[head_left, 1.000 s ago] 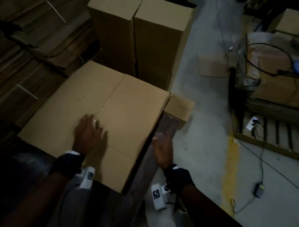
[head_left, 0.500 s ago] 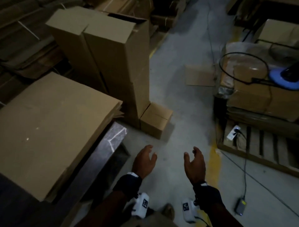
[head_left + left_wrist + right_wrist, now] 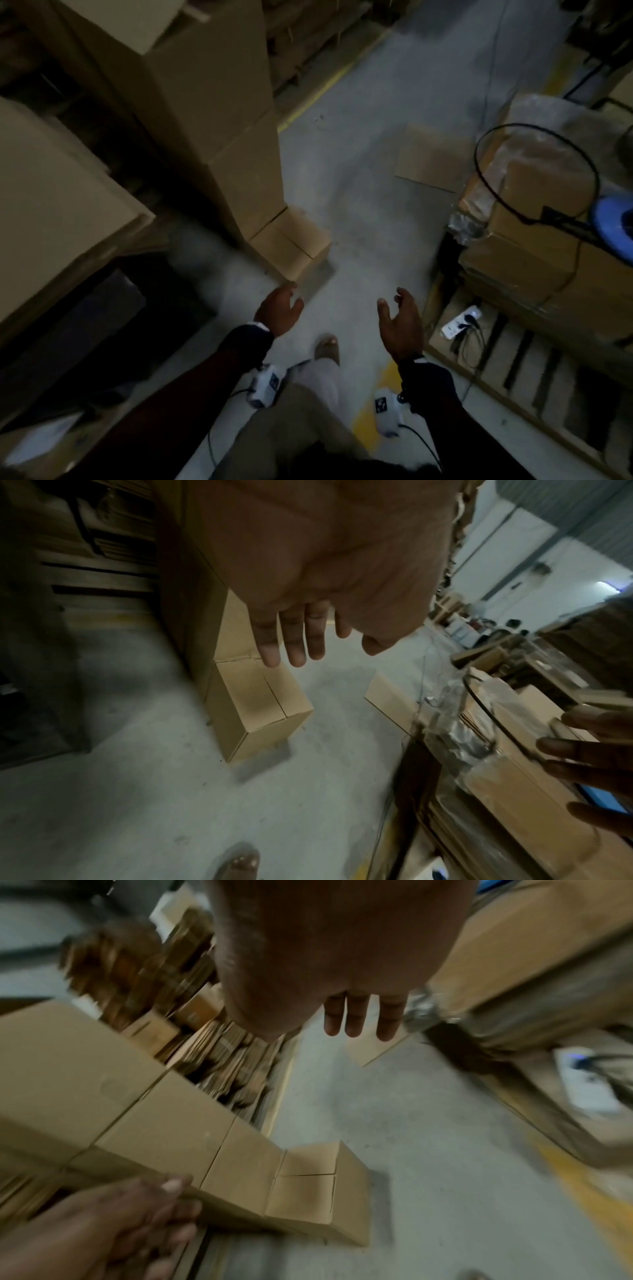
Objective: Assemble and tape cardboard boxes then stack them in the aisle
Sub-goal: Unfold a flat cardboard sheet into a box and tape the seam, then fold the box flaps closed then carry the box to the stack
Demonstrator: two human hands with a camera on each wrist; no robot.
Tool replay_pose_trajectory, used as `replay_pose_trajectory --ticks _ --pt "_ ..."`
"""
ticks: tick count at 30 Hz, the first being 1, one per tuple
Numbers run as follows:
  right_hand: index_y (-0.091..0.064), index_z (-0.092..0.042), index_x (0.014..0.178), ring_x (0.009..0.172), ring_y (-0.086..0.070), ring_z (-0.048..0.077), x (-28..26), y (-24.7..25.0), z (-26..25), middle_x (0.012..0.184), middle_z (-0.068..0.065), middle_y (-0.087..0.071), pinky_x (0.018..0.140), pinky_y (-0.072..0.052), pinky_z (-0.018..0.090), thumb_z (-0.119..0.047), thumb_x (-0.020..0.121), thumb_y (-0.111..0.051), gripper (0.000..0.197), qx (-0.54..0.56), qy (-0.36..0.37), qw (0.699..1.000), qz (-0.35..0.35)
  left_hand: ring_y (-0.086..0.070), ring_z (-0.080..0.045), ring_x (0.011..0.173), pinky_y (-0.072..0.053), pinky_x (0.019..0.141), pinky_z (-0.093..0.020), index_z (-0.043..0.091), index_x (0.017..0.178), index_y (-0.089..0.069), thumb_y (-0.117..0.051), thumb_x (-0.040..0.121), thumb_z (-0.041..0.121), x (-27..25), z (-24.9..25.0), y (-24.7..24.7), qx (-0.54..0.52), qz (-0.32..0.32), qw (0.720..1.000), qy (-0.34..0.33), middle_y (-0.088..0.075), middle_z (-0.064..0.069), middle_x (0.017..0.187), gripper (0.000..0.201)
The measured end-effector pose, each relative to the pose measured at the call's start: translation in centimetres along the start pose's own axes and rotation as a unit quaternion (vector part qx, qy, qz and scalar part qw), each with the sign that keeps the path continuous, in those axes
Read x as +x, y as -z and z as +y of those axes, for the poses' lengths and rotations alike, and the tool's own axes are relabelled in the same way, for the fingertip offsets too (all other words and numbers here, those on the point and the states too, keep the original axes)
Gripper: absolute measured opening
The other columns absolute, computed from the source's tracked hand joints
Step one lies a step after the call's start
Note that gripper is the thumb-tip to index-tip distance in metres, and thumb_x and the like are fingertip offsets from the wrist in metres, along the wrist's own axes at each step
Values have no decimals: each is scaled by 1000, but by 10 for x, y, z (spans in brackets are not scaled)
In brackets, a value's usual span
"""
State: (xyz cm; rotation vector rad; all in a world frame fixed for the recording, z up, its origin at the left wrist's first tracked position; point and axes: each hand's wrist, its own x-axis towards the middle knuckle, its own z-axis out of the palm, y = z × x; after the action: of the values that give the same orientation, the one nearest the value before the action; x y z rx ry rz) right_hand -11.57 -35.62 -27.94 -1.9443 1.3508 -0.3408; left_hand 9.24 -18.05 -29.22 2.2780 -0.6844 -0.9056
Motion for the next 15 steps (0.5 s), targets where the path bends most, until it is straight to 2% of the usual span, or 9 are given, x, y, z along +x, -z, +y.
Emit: replay_pose_trajectory --ticks 3,8,11,15 --pt "-45 -3 147 126 -55 35 63 15 -7 138 19 -56 101 -44 43 -32 100 -62 57 -24 42 997 -66 -57 -34 123 -43 98 -35 9 140 -51 -60 99 23 32 33 -13 -14 16 999 24 -60 -15 135 44" --pt "-45 -3 147 127 -54 37 156 26 -24 139 19 -56 102 -44 45 -33 100 -62 58 -52 92 982 -158 -56 -33 122 -45 96 -36 13 141 -48 -57 100 31 57 75 -27 -51 65 992 97 -59 -15 134 46" --pt "-46 -3 147 127 -54 36 210 12 -27 140 19 -56 103 -43 43 -32 100 -62 58 -65 132 967 -210 -58 -32 120 -46 95 -37 16 146 -43 -55 101 34 71 85 -43 -80 109 981 136 -59 -15 134 50" --pt "-45 -1 147 129 -54 36 279 -29 -22 141 21 -55 106 -44 45 -29 99 -63 58 -68 202 933 -289 -55 -28 126 -43 100 -35 18 154 -30 -50 103 42 98 85 -66 -109 159 961 201 -53 -13 143 60"
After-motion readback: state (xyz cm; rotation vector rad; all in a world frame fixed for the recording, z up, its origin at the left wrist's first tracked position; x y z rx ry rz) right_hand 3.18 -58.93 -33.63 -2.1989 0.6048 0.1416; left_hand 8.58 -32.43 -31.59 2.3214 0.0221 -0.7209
